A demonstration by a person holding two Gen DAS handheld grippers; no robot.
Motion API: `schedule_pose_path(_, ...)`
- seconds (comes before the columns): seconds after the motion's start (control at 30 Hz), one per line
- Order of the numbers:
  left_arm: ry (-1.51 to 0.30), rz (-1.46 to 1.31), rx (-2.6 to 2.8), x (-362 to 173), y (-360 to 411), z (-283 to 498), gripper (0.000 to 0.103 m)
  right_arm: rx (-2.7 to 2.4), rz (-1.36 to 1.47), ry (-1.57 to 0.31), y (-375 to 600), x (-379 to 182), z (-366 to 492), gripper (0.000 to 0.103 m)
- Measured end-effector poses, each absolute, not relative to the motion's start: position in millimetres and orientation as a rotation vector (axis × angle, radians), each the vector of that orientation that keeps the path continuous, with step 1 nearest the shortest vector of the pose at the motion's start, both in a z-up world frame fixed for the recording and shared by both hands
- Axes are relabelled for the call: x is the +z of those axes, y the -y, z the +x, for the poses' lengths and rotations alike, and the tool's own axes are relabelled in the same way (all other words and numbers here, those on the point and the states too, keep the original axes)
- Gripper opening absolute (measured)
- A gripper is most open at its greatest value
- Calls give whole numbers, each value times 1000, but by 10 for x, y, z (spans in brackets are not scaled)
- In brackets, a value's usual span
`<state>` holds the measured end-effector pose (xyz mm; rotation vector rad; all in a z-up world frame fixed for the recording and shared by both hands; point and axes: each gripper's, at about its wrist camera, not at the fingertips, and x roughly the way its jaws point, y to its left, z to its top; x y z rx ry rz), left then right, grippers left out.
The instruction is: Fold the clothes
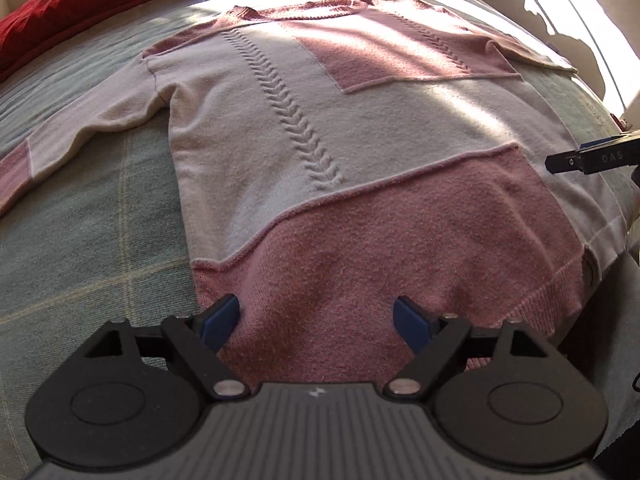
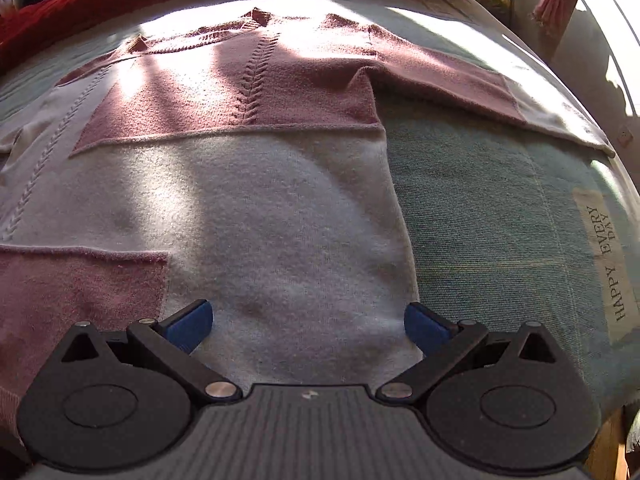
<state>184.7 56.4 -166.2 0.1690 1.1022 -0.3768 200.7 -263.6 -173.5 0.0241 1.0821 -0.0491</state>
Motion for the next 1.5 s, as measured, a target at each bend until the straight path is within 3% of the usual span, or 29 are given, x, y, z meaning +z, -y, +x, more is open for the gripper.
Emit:
schedule_pose_path(0.2,-1040,177,-388,-1468,-403,1764,84,-15,47,-1042,2470,-1597,1867,103)
schedule_pose_path(0.37,-1037,178,-411,-1606,-164,1771,84,-29,118,-1072,2459,-1833,1815,103)
schedule_pose_path(0.87,-1136,214,-413,-1728,-246,1217,85,-51,139,-991,2461,-1970,1672,103)
schedule_pose_path(1.13,-987,176,-465,-1488,16,1516,85,-58,188,-970,2513,-1861,1581,103)
schedule_pose_path(1.33,-1100,87,-464,-1807,177,1578,89,-55,186,-965,2596,-1904,1469,103)
schedule_pose_path(1.5,-1125,126,-557,-1729,187,1332,92,-54,180,-961,2588,-1963,1468,103)
